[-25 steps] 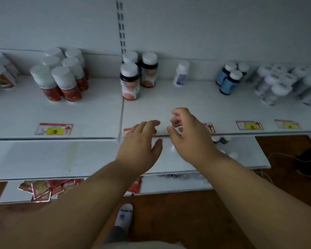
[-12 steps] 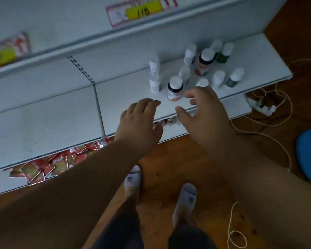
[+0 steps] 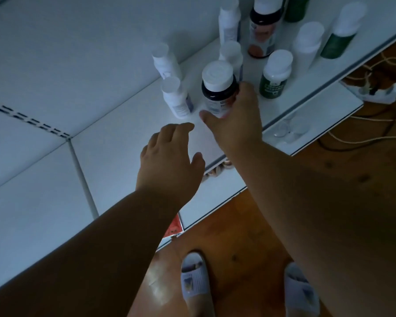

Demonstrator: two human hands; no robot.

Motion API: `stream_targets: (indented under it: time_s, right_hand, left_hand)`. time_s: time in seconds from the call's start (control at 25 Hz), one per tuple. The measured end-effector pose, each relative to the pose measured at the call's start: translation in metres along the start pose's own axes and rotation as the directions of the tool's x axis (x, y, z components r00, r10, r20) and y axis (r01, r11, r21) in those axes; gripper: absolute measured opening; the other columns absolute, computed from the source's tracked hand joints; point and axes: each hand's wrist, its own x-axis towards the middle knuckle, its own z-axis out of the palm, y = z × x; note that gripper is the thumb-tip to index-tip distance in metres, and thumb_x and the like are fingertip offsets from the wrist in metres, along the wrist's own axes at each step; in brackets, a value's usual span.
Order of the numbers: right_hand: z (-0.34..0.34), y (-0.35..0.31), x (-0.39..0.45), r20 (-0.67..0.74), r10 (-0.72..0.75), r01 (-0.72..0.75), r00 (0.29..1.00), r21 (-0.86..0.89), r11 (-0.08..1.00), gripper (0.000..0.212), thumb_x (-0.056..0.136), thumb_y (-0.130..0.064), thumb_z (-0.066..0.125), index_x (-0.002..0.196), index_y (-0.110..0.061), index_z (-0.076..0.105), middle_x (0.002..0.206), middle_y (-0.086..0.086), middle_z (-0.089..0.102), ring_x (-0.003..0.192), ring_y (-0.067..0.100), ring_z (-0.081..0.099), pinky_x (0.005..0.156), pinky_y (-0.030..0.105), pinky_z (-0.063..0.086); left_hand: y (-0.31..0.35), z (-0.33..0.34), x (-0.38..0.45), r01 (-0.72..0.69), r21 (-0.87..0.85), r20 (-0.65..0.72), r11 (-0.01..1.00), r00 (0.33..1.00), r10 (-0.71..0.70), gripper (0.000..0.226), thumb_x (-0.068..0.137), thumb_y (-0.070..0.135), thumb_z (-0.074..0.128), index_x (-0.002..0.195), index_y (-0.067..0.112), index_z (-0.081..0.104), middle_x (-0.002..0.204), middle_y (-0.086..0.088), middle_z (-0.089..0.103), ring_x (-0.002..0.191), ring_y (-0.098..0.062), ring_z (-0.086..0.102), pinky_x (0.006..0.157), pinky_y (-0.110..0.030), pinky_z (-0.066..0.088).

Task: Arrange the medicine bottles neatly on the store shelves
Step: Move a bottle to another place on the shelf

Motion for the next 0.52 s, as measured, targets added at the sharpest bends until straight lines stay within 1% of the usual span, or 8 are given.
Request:
stream_targets:
  time_s: [0.08, 0.16, 0.24, 0.28, 0.36, 0.4, 0.44, 0.52]
  right_hand:
    - [0.018, 0.003, 0.013, -0.075, -0.019, 0.020, 0.997, 0.011, 1.000, 0.080, 0.071, -0.035, 0.086, 0.137, -0.013, 0.046, 0.136, 0.004, 0.056, 0.129, 0.023, 0.051, 0.108, 0.038, 0.044]
    - [0.016, 0.000, 0.012, -0.074, 0.010, -0.005, 0.997, 0.075, 0.997, 0.075, 0.071, -0.037, 0.085, 0.133, -0.016, 0.048, 0.132, 0.000, 0.059, 0.125, 0.019, 0.055, 0.103, 0.036, 0.048]
    - [-0.007, -0.012, -0.006, 0.018, 0.069, -0.072, 0.997, 0.206, 0.976, 0.071, 0.069, -0.040, 0.085, 0.127, -0.019, 0.049, 0.122, -0.010, 0.061, 0.110, 0.003, 0.060, 0.088, 0.016, 0.050]
    - [-0.028, -0.024, -0.019, 0.081, 0.100, -0.118, 0.992, 0.259, 0.959, 0.069, 0.069, -0.039, 0.086, 0.124, -0.022, 0.047, 0.115, -0.018, 0.059, 0.100, -0.006, 0.060, 0.077, 0.007, 0.047]
    - [-0.077, -0.055, -0.049, 0.192, 0.165, -0.220, 0.967, 0.319, 0.922, 0.066, 0.070, -0.036, 0.086, 0.119, -0.028, 0.042, 0.101, -0.028, 0.053, 0.082, -0.021, 0.057, 0.062, -0.001, 0.042]
    - [-0.105, -0.076, -0.066, 0.233, 0.204, -0.274, 0.951, 0.330, 0.903, 0.065, 0.070, -0.037, 0.086, 0.118, -0.029, 0.042, 0.099, -0.028, 0.053, 0.078, -0.024, 0.056, 0.060, -0.001, 0.042]
    - [-0.134, -0.099, -0.083, 0.263, 0.242, -0.325, 0.934, 0.342, 0.882, 0.063, 0.071, -0.040, 0.084, 0.118, -0.028, 0.043, 0.099, -0.025, 0.056, 0.078, -0.022, 0.058, 0.062, 0.004, 0.047]
    - [-0.188, -0.147, -0.112, 0.337, 0.325, -0.445, 0.884, 0.388, 0.807, 0.054, 0.079, -0.047, 0.074, 0.122, -0.027, 0.048, 0.104, -0.015, 0.064, 0.086, -0.005, 0.066, 0.072, 0.021, 0.056]
  left_hand:
    - [-0.006, 0.004, 0.003, 0.002, -0.004, 0.004, 1.000, 1.000, -0.002, 0.055, 0.094, 0.040, 0.055, 0.145, 0.027, 0.037, 0.150, 0.002, 0.041, 0.138, -0.022, 0.038, 0.112, -0.043, 0.032]
    - [-0.007, 0.002, 0.000, 0.006, -0.040, -0.004, 0.999, 1.000, -0.006, 0.054, 0.095, 0.041, 0.053, 0.145, 0.026, 0.037, 0.150, 0.003, 0.041, 0.137, -0.021, 0.038, 0.111, -0.042, 0.033]
    - [0.000, -0.012, -0.010, 0.025, -0.151, -0.016, 0.988, 0.999, -0.028, 0.051, 0.096, 0.042, 0.051, 0.144, 0.028, 0.038, 0.148, 0.005, 0.043, 0.134, -0.016, 0.042, 0.109, -0.037, 0.038]
    - [0.010, -0.023, -0.019, 0.056, -0.248, -0.011, 0.967, 0.998, -0.060, 0.049, 0.097, 0.042, 0.049, 0.143, 0.029, 0.039, 0.146, 0.008, 0.045, 0.129, -0.012, 0.045, 0.105, -0.030, 0.041]
    - [0.038, -0.058, -0.042, 0.141, -0.445, 0.037, 0.885, 0.990, -0.139, 0.045, 0.099, 0.043, 0.044, 0.141, 0.030, 0.039, 0.138, 0.015, 0.049, 0.116, -0.001, 0.049, 0.088, -0.007, 0.038]
    - [0.053, -0.080, -0.057, 0.181, -0.528, 0.067, 0.830, 0.983, -0.171, 0.044, 0.099, 0.045, 0.041, 0.141, 0.030, 0.040, 0.135, 0.017, 0.050, 0.110, 0.002, 0.050, 0.080, -0.002, 0.036]
    - [0.071, -0.104, -0.074, 0.206, -0.604, 0.093, 0.770, 0.978, -0.189, 0.045, 0.099, 0.049, 0.037, 0.140, 0.030, 0.041, 0.133, 0.017, 0.051, 0.109, 0.002, 0.052, 0.080, -0.003, 0.038]
    - [0.101, -0.151, -0.110, 0.209, -0.706, 0.125, 0.677, 0.977, -0.172, 0.054, 0.096, 0.061, 0.028, 0.140, 0.033, 0.042, 0.133, 0.015, 0.054, 0.117, -0.002, 0.053, 0.096, -0.020, 0.044]
